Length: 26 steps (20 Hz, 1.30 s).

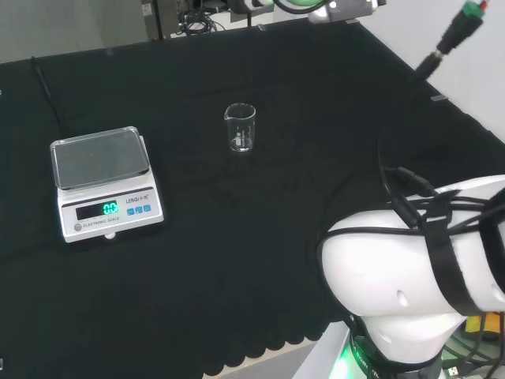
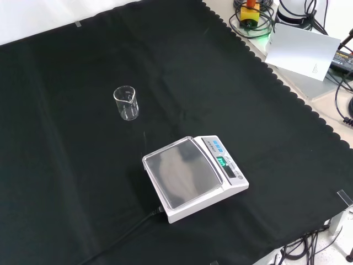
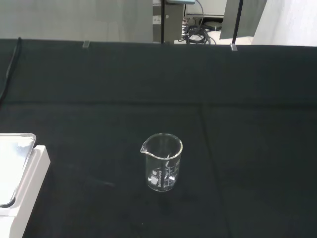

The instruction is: Pick up the beaker.

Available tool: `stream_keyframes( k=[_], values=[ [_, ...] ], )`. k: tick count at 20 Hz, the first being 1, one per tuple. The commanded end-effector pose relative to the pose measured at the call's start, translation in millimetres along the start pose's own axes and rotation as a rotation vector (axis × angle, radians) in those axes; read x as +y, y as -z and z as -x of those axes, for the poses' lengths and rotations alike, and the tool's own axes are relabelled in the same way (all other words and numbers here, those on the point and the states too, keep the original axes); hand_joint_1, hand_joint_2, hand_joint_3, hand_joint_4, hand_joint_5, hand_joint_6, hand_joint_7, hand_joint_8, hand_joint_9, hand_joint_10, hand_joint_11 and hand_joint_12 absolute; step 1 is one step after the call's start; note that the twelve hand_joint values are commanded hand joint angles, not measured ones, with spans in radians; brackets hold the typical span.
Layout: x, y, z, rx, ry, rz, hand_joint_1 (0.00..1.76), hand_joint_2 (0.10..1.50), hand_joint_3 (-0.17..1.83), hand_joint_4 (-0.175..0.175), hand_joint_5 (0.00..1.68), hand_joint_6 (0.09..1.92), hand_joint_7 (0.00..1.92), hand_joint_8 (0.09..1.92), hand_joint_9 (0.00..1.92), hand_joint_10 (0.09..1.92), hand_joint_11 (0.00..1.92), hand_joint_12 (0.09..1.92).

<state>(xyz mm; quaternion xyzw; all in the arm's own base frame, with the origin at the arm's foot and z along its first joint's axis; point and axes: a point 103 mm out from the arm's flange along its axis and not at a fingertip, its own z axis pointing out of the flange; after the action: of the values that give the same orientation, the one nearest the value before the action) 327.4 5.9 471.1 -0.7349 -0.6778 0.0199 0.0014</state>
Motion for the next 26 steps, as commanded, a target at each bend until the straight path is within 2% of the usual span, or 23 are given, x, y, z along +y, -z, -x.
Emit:
stream_keyframes(
  k=[1,3,7,9,12,16,19,26],
  values=[
    [94,-56,-82,-0.018,0.026,-0.093,0.46,0.65,0.28,0.004,0.09,0.09,0.02,0.68,0.07,0.86,0.00,1.42],
    [116,-71,-93,-0.006,0.029,-0.111,0.47,0.66,0.28,0.004,0.09,0.09,0.02,0.68,0.07,0.86,0.00,1.42],
    [134,-99,-64,-0.001,0.011,-0.138,0.47,0.66,0.27,0.003,0.09,0.09,0.02,0.68,0.07,0.86,0.00,1.42],
    [145,-116,-60,-0.001,0.025,-0.131,0.47,0.66,0.26,0.003,0.08,0.09,0.01,0.68,0.07,0.86,0.00,1.41],
    [157,-140,-51,0.026,0.018,-0.121,0.47,0.67,0.25,0.003,0.08,0.09,0.00,0.67,0.07,0.86,0.00,1.39],
    [167,-169,-27,0.071,-0.013,-0.129,0.48,0.68,0.23,0.004,0.07,0.09,0.00,0.64,0.07,0.86,0.00,1.37],
    [171,-189,-20,0.081,-0.028,-0.149,0.49,0.68,0.23,0.004,0.06,0.09,0.00,0.64,0.07,0.86,0.00,1.37],
    [173,-228,-18,0.098,-0.038,-0.220,0.49,0.68,0.22,0.004,0.06,0.09,0.00,0.63,0.06,0.86,0.00,1.36]
  ],
)
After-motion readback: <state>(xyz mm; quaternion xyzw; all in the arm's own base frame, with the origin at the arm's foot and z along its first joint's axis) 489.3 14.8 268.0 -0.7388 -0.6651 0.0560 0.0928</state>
